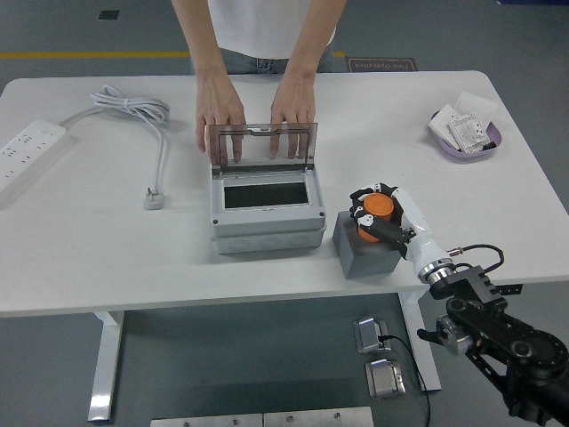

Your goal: Fetch the battery,place it into the box,close the lid of the box

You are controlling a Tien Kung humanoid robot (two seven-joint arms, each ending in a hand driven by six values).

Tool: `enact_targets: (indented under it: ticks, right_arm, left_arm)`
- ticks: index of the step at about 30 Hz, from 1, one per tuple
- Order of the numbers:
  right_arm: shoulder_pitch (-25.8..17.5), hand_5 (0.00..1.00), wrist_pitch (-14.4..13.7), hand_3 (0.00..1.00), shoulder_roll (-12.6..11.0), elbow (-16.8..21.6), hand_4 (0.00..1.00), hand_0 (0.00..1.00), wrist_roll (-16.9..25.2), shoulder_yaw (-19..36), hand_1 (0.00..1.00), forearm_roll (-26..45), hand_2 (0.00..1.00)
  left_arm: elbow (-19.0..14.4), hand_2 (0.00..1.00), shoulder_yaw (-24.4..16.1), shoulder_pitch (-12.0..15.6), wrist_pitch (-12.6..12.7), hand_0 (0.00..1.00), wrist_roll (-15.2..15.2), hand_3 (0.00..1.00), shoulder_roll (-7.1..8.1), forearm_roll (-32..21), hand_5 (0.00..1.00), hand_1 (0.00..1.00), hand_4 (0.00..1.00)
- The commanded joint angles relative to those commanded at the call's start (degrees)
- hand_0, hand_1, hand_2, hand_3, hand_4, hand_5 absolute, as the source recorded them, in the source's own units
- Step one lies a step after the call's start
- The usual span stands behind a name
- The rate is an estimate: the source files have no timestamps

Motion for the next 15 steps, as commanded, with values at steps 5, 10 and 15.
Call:
enact_targets:
  ticks: [5,10,15]
  right_arm:
    - [2.97,0.002,-0.79,0.258,-0.06,0.24,0.002,0.146,-1.66,-0.45,0.218,-2.97,0.274]
    - [6.3,0.002,-1.48,0.263,0.03,-0.26,0.002,0.142,-2.47,-1.45,0.212,-4.36,0.257]
    - [9.11,0.002,-2.03,0.293,0.39,-0.68,0.002,0.115,-3.49,-2.72,0.209,-5.64,0.277]
  left_arm:
    - [0.0,0.624,0.05,0.15,0.08,0.639,0.11,0.61,0.04,-0.09,0.146,0.707,0.653]
    - [0.0,0.623,0.43,0.19,0.2,0.64,0.14,0.607,0.07,-0.41,0.151,0.707,0.648]
    - [0.0,0.622,0.5,0.27,0.27,0.64,0.22,0.605,0.14,-0.43,0.156,0.707,0.643]
